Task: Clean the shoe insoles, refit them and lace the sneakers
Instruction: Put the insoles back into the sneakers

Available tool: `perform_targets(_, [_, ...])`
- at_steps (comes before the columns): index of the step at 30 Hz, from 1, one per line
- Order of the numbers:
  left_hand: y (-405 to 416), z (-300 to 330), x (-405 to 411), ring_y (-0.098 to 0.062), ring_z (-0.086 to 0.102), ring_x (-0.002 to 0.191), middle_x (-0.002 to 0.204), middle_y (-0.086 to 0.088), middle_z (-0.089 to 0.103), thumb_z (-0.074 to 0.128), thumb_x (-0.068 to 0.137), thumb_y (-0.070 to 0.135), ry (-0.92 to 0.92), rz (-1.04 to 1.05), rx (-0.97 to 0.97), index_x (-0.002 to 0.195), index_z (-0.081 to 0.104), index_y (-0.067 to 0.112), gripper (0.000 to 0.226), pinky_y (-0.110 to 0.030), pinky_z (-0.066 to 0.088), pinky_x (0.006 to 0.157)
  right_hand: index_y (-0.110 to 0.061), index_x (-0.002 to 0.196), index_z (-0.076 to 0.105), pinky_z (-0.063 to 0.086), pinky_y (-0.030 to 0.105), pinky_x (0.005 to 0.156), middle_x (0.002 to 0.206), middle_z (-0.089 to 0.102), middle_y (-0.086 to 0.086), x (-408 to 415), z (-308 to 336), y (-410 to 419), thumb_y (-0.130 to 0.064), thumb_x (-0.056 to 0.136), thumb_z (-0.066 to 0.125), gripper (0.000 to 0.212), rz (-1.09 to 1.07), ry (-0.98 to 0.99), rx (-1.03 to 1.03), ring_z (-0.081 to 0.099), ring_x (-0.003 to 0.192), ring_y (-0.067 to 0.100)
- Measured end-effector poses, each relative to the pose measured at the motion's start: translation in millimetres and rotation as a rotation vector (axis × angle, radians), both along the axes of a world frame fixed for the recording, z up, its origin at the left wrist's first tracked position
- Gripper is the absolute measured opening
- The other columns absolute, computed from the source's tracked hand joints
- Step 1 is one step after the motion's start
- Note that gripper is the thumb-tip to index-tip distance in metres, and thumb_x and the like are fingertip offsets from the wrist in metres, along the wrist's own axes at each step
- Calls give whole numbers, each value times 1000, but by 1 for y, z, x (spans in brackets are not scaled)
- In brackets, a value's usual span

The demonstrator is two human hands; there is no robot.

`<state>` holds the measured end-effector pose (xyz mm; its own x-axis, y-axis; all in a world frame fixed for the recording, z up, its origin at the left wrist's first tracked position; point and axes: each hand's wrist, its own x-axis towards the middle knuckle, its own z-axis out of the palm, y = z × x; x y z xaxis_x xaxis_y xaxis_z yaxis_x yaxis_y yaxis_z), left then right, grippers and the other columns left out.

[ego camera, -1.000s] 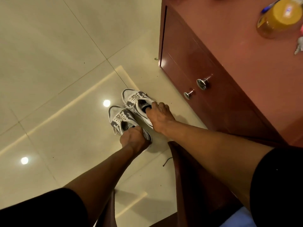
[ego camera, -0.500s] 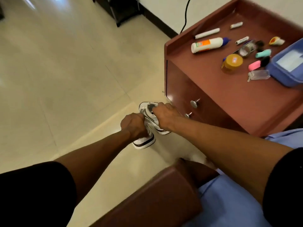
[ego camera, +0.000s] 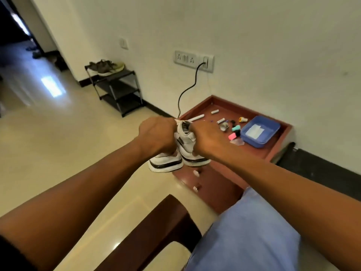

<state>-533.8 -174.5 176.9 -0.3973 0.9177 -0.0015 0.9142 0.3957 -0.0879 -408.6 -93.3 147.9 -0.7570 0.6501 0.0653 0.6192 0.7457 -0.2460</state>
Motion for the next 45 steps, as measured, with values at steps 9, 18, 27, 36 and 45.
perform_targets(9, [49, 57, 103, -26, 59, 80, 72, 4, 47, 85, 68, 45, 44, -421, 212, 84, 53, 26, 41, -32, 34, 63, -25, 72, 47, 29, 27, 56, 73, 49, -4, 127, 78, 25, -18, 74, 79, 33, -286, 10, 123, 59, 81, 24])
perform_targets(18, [101, 61, 217, -28, 61, 81, 80, -3, 62, 77, 73, 33, -6, -831, 306, 82, 61, 18, 23, -32, 30, 61, -12, 90, 64, 34, 27, 58, 91, 63, 6, 259, 86, 34, -17, 78, 71, 15, -537, 12, 166, 54, 78, 25])
perform_targets(27, [159, -11, 305, -28, 65, 86, 86, -3, 70, 77, 76, 29, -268, -934, 327, 82, 59, 18, 22, -35, 44, 63, -19, 70, 48, 32, 27, 58, 74, 51, -2, 350, 34, 58, -12, 87, 61, 22, -820, 80, 89, 40, 64, 15])
perform_targets(36, [198, -115, 345, -16, 59, 73, 82, 8, 60, 74, 81, 25, -297, -988, 327, 79, 58, 26, 17, -34, 53, 64, -18, 98, 64, 42, 26, 68, 97, 66, 3, 377, -46, 75, -15, 93, 58, 9, -966, 87, 45, 67, 92, 25])
perform_targets(45, [214, -155, 377, -20, 59, 73, 82, 2, 61, 70, 77, 17, -271, -976, 188, 76, 54, 23, 18, -36, 52, 64, -18, 97, 68, 50, 27, 70, 98, 68, 3, 386, -104, 98, -16, 90, 64, 8, -1042, 100, 50, 67, 87, 22])
